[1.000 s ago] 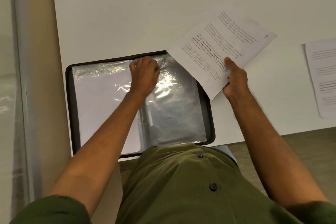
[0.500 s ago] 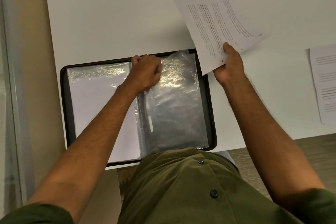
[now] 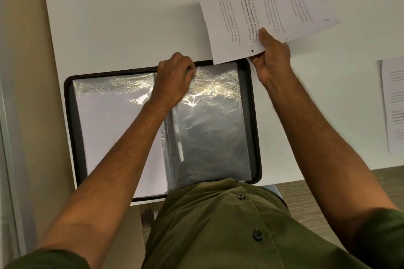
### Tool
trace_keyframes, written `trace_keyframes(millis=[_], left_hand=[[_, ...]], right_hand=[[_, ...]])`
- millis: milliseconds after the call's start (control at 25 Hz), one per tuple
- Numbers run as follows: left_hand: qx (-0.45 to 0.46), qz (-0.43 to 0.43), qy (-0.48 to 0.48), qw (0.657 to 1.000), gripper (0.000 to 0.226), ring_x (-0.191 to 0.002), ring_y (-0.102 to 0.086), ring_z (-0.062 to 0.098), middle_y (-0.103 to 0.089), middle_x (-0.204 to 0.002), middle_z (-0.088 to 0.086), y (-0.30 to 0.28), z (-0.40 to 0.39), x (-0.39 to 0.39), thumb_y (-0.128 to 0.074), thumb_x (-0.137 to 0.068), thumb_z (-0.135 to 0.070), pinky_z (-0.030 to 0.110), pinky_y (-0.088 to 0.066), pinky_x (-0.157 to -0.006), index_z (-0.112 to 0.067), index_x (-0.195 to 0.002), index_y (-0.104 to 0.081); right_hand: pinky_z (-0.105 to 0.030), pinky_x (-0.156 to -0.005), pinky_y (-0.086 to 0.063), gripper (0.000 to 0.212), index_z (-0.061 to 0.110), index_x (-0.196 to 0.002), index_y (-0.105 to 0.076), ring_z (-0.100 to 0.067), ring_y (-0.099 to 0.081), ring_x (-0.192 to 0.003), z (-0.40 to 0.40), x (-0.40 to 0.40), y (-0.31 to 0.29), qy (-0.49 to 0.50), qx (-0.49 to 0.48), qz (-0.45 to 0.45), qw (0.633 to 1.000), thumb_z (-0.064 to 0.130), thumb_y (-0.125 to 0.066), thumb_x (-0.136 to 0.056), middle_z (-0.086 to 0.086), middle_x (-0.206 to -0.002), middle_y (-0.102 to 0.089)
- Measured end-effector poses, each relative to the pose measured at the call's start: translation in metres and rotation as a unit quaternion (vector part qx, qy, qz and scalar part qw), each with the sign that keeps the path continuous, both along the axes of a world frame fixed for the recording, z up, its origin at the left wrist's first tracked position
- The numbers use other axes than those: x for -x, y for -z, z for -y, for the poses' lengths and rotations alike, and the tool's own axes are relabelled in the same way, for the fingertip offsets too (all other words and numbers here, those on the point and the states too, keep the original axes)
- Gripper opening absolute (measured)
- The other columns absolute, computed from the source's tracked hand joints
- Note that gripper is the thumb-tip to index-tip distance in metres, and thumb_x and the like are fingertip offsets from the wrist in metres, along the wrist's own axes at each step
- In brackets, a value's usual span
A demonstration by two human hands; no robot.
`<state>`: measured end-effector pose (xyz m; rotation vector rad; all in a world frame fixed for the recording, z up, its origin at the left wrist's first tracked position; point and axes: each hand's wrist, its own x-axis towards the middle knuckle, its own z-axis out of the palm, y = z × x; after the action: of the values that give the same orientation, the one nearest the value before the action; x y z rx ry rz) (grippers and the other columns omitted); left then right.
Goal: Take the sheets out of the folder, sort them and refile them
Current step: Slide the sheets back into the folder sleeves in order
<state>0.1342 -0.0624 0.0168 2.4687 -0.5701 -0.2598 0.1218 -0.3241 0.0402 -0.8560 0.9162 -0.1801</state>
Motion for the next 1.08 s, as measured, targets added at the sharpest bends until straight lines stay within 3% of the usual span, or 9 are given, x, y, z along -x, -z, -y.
trace_keyframes(millis=[120, 200, 360, 560, 720, 1080], left_hand=[[0.024, -0.018, -0.011, 0.999, 0.021, -0.097, -0.058, 0.021, -0.06, -0.111, 0.005, 0.001, -0.001, 0.006, -0.064, -0.1, -0.023, 0.039, -0.046, -0.091, -0.014, -0.119, -0.062], [-0.014, -0.016, -0.015, 1.0, 0.031, -0.104, -0.059, 0.026, -0.059, -0.118, 0.009, 0.002, -0.003, 0.005, -0.068, -0.098, -0.026, 0.045, -0.047, -0.095, -0.013, -0.126, -0.061], [-0.081, -0.011, -0.014, 0.997, 0.026, -0.101, -0.058, 0.027, -0.059, -0.112, 0.01, 0.003, -0.002, -0.003, -0.069, -0.097, -0.032, 0.046, -0.046, -0.095, -0.013, -0.113, -0.065], [-0.034, 0.0, -0.005, 0.999, 0.008, -0.082, -0.058, 0.021, -0.065, -0.089, 0.002, -0.007, 0.008, -0.002, -0.064, -0.1, -0.021, 0.04, -0.048, -0.078, -0.014, -0.095, -0.064], [-0.027, 0.016, -0.021, 0.999, 0.008, -0.075, -0.056, 0.022, -0.065, -0.08, 0.003, -0.01, 0.012, 0.006, -0.062, -0.1, -0.015, 0.037, -0.045, -0.069, -0.011, -0.093, -0.064], [-0.021, 0.015, -0.025, 0.999, 0.015, -0.078, -0.062, 0.024, -0.069, -0.086, 0.009, -0.013, 0.011, 0.009, -0.063, -0.101, -0.021, 0.039, -0.052, -0.072, -0.007, -0.101, -0.065]], right_hand=[[-0.052, -0.084, -0.063, 0.049, -0.002, -0.138, -0.056, -0.036, -0.072, -0.113, -0.003, -0.012, 0.002, 0.011, 0.011, -0.013, 1.0, 0.001, -0.074, -0.093, -0.022, -0.127, -0.07], [-0.051, -0.082, -0.064, 0.048, -0.001, -0.138, -0.057, -0.035, -0.073, -0.111, -0.004, -0.02, 0.004, 0.006, 0.026, -0.015, 1.0, 0.001, -0.074, -0.093, -0.021, -0.126, -0.071], [-0.049, -0.081, -0.064, 0.048, 0.002, -0.14, -0.056, -0.034, -0.073, -0.111, -0.004, -0.032, 0.01, -0.014, 0.058, -0.017, 0.998, 0.001, -0.072, -0.095, -0.019, -0.125, -0.072], [-0.056, -0.085, -0.063, 0.046, 0.004, -0.137, -0.056, -0.033, -0.073, -0.11, -0.007, -0.043, 0.015, -0.044, 0.092, -0.026, 0.994, 0.004, -0.073, -0.095, -0.018, -0.125, -0.072], [-0.053, -0.085, -0.063, 0.04, 0.008, -0.131, -0.055, -0.029, -0.074, -0.107, -0.015, -0.043, 0.016, -0.088, 0.125, -0.032, 0.988, 0.008, -0.073, -0.095, -0.014, -0.124, -0.072], [-0.047, -0.098, -0.06, 0.044, 0.008, -0.135, -0.052, -0.023, -0.073, -0.112, -0.025, -0.031, 0.021, -0.216, 0.204, 0.002, 0.955, 0.01, -0.072, -0.096, -0.012, -0.129, -0.069]])
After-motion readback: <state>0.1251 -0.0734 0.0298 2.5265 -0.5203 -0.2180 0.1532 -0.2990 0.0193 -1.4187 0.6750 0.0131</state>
